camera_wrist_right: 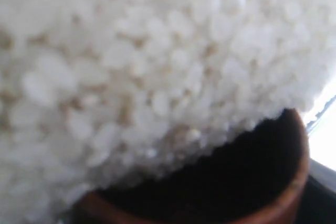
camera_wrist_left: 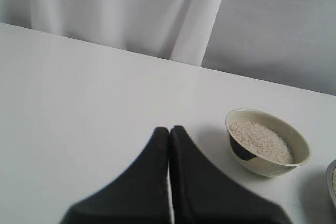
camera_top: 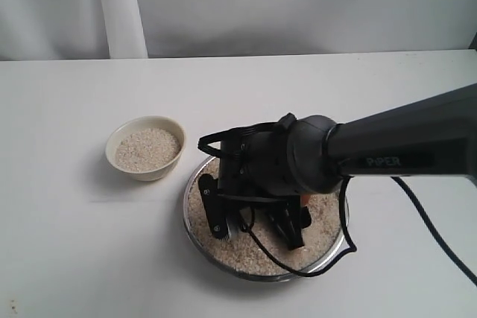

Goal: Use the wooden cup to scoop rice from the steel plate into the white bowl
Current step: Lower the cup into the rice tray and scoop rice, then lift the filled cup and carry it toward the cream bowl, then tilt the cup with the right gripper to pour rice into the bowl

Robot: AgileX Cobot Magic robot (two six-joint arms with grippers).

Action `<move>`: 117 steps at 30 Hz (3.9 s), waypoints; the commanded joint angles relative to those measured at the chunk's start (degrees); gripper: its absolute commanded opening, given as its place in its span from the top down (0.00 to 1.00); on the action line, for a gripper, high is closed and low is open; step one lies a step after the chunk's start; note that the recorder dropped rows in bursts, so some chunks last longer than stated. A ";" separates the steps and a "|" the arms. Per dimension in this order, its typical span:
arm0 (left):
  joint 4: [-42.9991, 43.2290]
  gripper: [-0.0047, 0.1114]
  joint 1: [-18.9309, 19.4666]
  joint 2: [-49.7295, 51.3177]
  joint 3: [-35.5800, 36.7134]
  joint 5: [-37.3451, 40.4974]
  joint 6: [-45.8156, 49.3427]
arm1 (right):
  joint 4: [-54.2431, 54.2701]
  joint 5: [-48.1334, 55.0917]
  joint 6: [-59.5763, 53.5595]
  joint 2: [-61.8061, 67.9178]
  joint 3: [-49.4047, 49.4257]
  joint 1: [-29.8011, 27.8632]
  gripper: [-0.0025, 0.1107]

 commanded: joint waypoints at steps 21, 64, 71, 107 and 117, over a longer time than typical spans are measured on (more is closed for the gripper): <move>-0.09 0.96 -0.27 -0.14 -0.18 -0.36 -0.22 | 15.57 -31.05 8.07 -2.93 14.69 -8.13 0.98; -0.09 0.96 -0.27 -0.14 -0.18 -0.36 -0.22 | 22.45 -76.62 25.28 -23.53 25.06 -18.32 0.98; -0.09 0.96 -0.27 -0.14 -0.18 -0.36 -0.22 | 21.45 -76.62 27.06 -23.53 20.09 -16.62 0.98; -0.09 0.96 -0.27 -0.14 -0.18 -0.36 -0.22 | -4.56 -15.20 16.02 8.90 -33.04 0.88 0.98; -0.09 0.96 -0.27 -0.14 -0.18 -0.36 -0.22 | -19.41 -7.64 13.78 11.74 -33.04 4.14 0.98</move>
